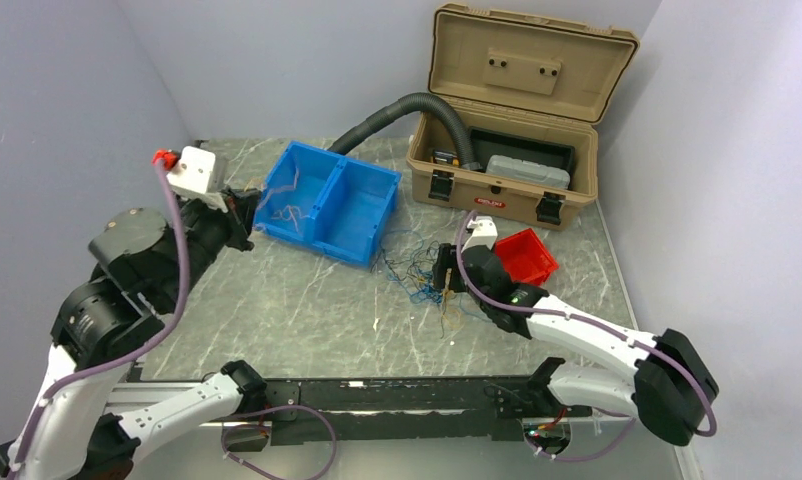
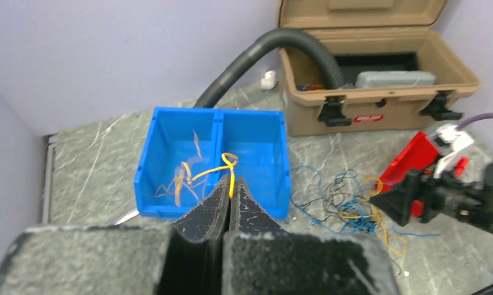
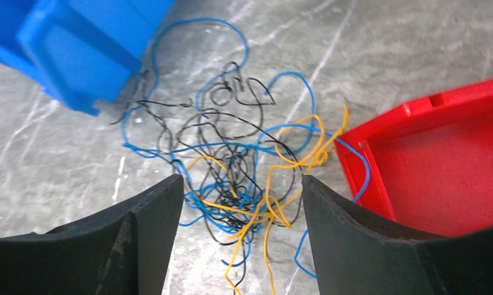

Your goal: Untangle the cables

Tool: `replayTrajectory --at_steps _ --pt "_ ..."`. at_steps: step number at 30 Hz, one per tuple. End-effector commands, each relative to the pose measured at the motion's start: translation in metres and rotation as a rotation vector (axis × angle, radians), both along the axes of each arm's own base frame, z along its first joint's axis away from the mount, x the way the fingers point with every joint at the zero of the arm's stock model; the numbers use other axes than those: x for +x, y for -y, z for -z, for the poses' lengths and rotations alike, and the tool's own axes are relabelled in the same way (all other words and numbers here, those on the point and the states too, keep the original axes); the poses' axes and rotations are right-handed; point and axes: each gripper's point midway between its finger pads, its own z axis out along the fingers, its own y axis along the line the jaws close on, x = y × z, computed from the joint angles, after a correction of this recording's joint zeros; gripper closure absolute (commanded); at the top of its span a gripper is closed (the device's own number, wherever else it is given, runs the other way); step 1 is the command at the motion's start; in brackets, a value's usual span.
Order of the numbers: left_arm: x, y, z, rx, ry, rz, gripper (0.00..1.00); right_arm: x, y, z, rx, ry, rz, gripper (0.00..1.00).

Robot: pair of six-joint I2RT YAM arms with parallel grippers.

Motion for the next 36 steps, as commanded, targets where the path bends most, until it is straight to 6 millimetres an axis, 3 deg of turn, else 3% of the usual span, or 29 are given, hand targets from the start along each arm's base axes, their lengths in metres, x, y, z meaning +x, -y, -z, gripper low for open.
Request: replayTrajectory --at_steps 1,12,19,29,36 --pt "0.022 -0.007 0.024 0.093 -0.058 -0.112 1.00 0.001 -0.019 -0.035 0.036 0.112 -0.141 0.26" --pt "0.060 -0.015 0.033 0.093 -0.112 -0.210 1.00 -0.007 -0.033 -0.062 0.113 0.182 -0.244 0.20" --pt "0.093 -0.033 0.025 0.117 -0.104 -0.311 1.00 -0.008 -0.034 -0.075 0.128 0.239 -0.264 0.19" --pt "0.152 -0.057 0.012 0.141 -0.131 -0.437 1.00 -0.004 -0.033 -0.065 0.094 0.241 -0.262 0.18" --pt "0.190 -0.064 0.026 0.144 -0.167 -0.479 1.00 -0.004 -0.037 -0.061 0.106 0.234 -0.273 0.18"
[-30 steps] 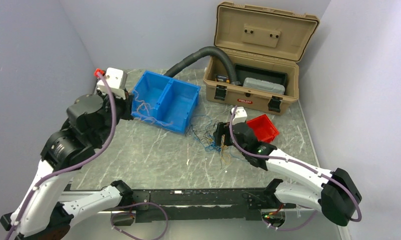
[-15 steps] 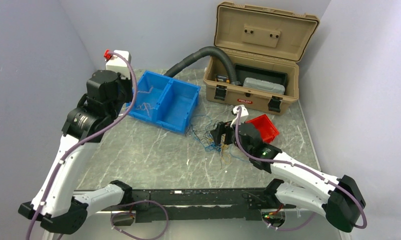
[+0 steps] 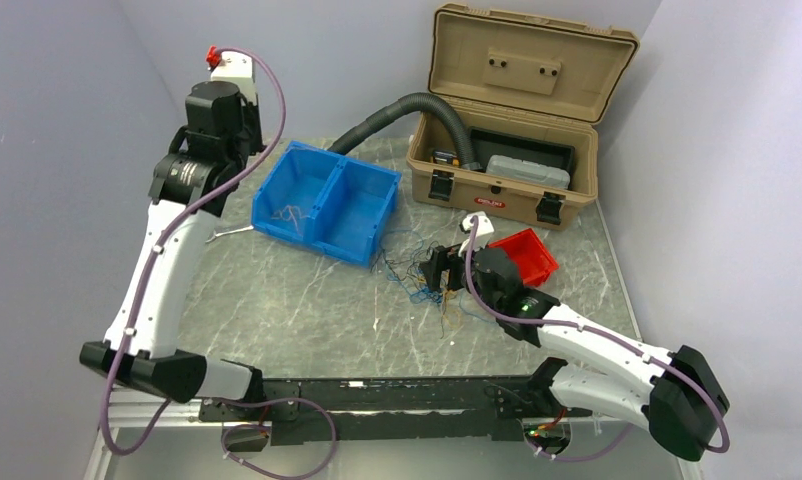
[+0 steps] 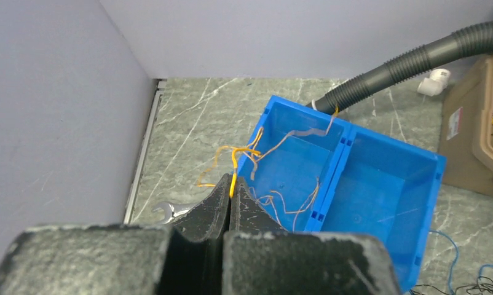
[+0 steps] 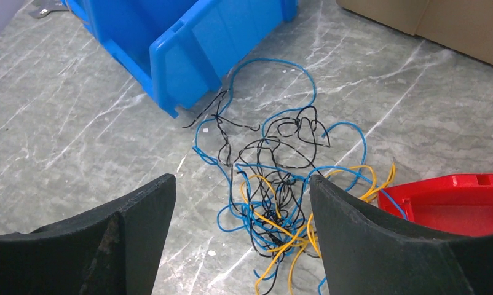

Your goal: Untangle the cables

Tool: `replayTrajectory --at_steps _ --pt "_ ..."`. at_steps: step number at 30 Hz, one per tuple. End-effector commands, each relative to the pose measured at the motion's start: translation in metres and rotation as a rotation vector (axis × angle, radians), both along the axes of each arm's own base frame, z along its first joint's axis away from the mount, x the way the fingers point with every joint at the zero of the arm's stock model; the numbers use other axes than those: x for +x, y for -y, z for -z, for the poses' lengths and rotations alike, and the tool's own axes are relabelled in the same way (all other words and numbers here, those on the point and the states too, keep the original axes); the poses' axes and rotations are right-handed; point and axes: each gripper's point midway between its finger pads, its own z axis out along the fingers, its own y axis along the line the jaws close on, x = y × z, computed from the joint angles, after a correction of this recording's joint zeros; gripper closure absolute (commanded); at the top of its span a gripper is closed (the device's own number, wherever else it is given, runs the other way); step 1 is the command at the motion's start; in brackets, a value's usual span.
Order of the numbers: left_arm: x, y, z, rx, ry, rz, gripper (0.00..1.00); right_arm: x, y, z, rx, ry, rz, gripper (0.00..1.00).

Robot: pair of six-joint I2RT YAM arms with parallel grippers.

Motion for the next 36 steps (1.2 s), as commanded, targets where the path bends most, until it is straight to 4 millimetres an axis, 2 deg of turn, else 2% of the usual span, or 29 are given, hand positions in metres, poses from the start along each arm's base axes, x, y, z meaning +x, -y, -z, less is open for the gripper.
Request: replayTrajectory --at_steps 1,9,14,20,24,27,30,32,36 --pt "0.023 -0.006 -0.008 -0.011 0.026 -0.023 1.00 0.004 -0.006 -0.010 0.030 0.039 -0.013 0.18" --pt "0.064 -0.003 0.020 -0.122 0.002 -0.039 1.00 0.006 -0.005 -0.009 0.025 0.052 -0.002 0.18" --pt "0.084 0.006 0.062 -0.191 -0.046 -0.050 1.00 0.005 -0.006 -0.008 0.029 0.043 -0.009 0.18" --pt "0.097 0.011 0.130 -0.208 -0.142 -0.068 1.00 0.002 -0.005 -0.011 0.027 0.042 -0.019 0.18" --pt "0.104 0.012 0.158 -0.217 -0.207 -0.077 1.00 0.001 -0.003 -0.012 0.030 0.040 -0.014 0.18" --pt "0.106 0.024 0.162 -0.247 -0.232 -0.024 1.00 0.000 -0.001 -0.012 0.031 0.039 -0.005 0.18" --pt "0.104 0.025 0.151 -0.244 -0.214 -0.020 1.00 0.000 0.000 -0.011 0.028 0.038 0.000 0.18" --pt "0.099 0.017 0.135 -0.197 -0.184 -0.063 1.00 0.001 0.000 -0.012 0.025 0.037 0.000 0.18" --pt "0.087 -0.001 0.091 -0.114 -0.105 -0.126 1.00 0.002 -0.001 -0.012 0.022 0.036 -0.004 0.18"
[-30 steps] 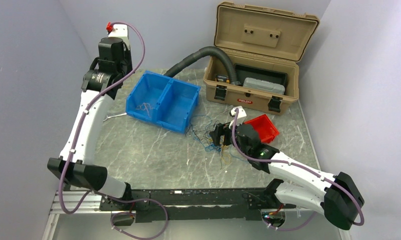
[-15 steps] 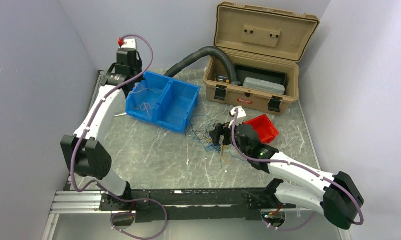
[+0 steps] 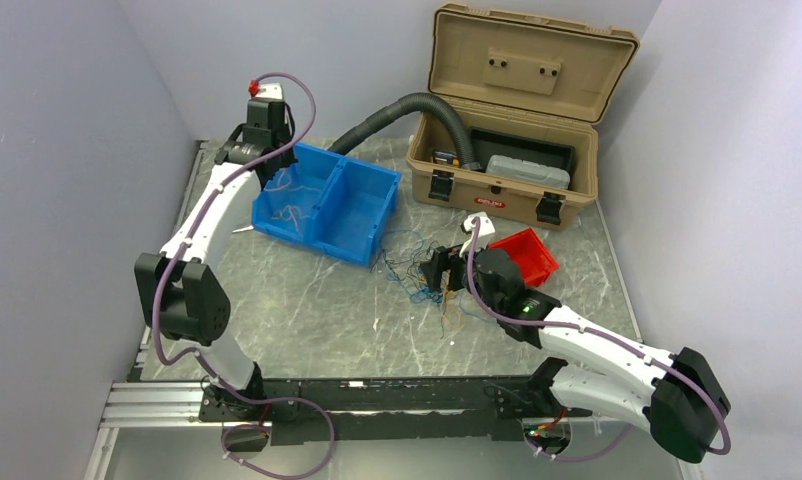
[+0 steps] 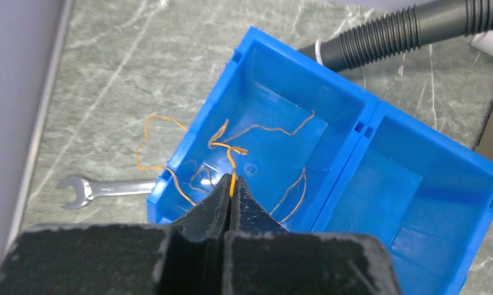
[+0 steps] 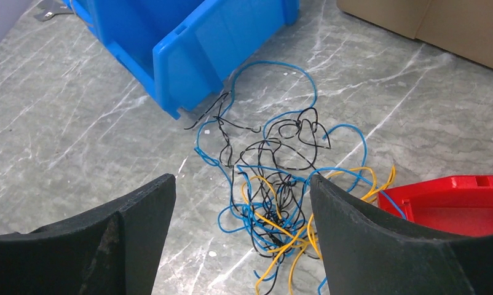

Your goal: Untangle the cables

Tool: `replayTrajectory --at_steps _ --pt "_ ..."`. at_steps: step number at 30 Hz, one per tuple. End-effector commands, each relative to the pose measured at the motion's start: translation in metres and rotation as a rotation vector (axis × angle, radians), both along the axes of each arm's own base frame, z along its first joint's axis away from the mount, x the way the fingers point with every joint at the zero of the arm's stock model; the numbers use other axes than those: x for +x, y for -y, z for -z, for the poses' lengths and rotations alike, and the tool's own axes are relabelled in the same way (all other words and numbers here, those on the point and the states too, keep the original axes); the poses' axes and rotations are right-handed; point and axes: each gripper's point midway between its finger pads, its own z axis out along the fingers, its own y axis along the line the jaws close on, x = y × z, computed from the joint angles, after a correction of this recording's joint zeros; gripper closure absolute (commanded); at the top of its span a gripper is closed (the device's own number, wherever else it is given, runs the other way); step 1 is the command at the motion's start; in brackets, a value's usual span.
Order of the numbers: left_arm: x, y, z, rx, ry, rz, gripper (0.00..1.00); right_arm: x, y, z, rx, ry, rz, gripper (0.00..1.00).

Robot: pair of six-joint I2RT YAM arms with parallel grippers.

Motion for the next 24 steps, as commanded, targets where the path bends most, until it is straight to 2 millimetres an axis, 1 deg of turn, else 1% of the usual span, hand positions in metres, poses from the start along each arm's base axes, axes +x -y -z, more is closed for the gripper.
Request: replayTrajectory --at_steps 1,5,9,13,17,19,21,24 --pt "-0.012 -0.016 -0.095 0.075 0.203 -0.046 1.00 0.002 -0.001 -0.010 0.011 0.023 0.002 0.18" --pt "-0.022 -0.023 -0.132 0.145 0.263 -0.068 1.00 0.002 -0.001 -0.009 0.007 0.018 0.003 0.18" --pt "-0.028 -0.028 -0.157 0.188 0.296 -0.079 1.00 0.001 -0.001 -0.008 0.008 0.014 0.000 0.18" --pt "-0.031 -0.023 -0.173 0.204 0.332 -0.066 1.00 0.001 -0.001 -0.008 0.008 0.010 0.000 0.18" --pt "-0.029 -0.011 -0.178 0.170 0.342 -0.019 1.00 0.002 -0.002 -0.010 0.009 0.011 -0.003 0.18" --pt "-0.028 -0.005 -0.184 0.189 0.350 -0.008 1.00 0.002 -0.003 -0.010 0.006 0.010 -0.005 0.18" --pt "-0.028 -0.003 -0.197 0.218 0.369 -0.016 1.00 0.002 -0.003 -0.011 0.007 0.011 -0.003 0.18" --pt "-0.031 -0.014 -0.224 0.311 0.398 -0.051 1.00 0.002 -0.003 -0.011 0.009 0.009 -0.005 0.18"
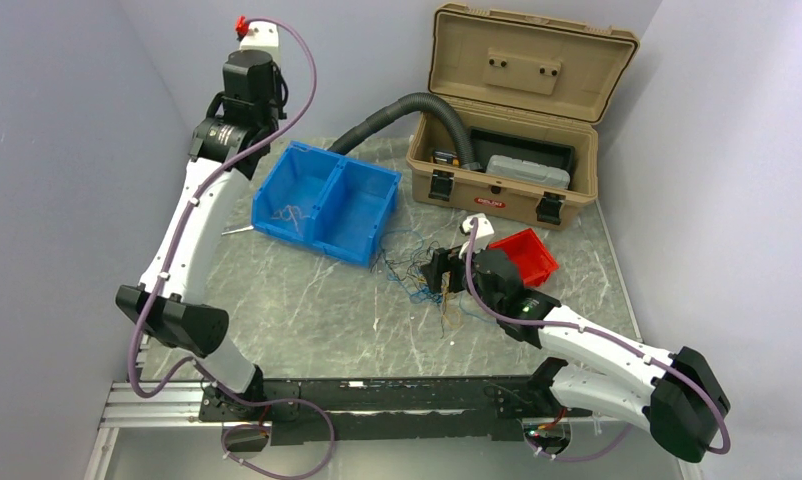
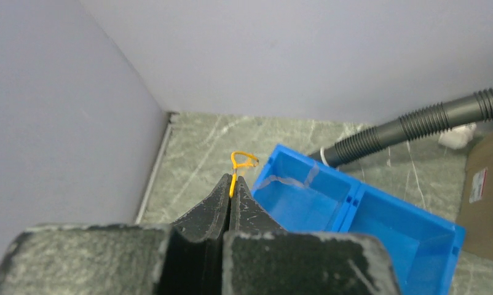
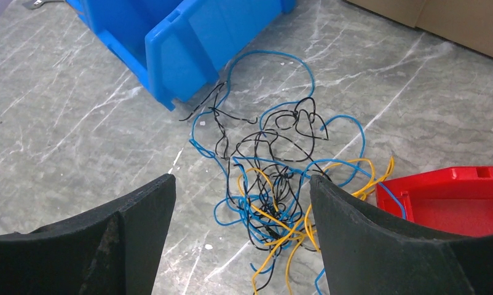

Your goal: Untangle the cables

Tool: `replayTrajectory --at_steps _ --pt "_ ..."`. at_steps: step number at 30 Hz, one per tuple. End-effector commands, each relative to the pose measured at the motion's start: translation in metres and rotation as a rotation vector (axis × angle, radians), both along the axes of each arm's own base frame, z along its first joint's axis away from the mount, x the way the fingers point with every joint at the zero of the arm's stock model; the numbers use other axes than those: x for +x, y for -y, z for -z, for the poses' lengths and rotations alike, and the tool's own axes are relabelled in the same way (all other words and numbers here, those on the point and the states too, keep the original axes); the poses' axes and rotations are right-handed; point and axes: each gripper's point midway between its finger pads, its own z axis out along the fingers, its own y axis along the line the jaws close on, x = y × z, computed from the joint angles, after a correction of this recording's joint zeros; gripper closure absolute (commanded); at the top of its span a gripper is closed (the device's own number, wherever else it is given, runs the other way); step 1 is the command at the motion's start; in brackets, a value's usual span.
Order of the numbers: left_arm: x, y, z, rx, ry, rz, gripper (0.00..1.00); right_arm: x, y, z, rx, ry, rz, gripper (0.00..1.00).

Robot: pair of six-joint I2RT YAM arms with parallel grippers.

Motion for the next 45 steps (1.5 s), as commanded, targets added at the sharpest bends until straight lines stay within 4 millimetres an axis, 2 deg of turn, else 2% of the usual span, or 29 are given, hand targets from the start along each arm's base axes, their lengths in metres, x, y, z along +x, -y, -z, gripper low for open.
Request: replayTrajectory --at_steps 1,6,9,11,22,29,38,45 --pt "-0.010 -0.017 -0.063 0.114 0.114 -0.070 1.00 0.004 -0.005 -0.018 0.030 0.030 -0.005 0.18" --pt "-0.021 -0.024 -0.110 0.126 0.237 -0.078 1.00 0.003 -0.004 -0.017 0.030 0.029 -0.003 0.17" --pt "-0.024 -0.020 -0.122 0.110 0.270 -0.051 1.00 0.003 -0.003 -0.017 0.027 0.030 0.000 0.17" --pt "-0.023 -0.017 -0.119 0.094 0.267 -0.036 1.00 0.004 -0.003 -0.018 0.028 0.031 0.000 0.17" --pt "-0.001 0.015 -0.060 -0.065 0.154 0.069 1.00 0.002 -0.003 -0.017 0.029 0.031 -0.002 0.17" --pt "0.015 0.025 -0.021 -0.176 0.085 0.112 1.00 0.002 0.000 -0.021 0.024 0.044 0.002 0.17" --pt "0.025 0.022 0.030 -0.291 -0.007 0.080 1.00 0.001 0.001 -0.024 0.016 0.047 -0.004 0.17" --pt "0.014 0.004 0.081 -0.445 -0.048 0.020 1.00 0.001 0.003 -0.025 0.011 0.051 0.000 0.17"
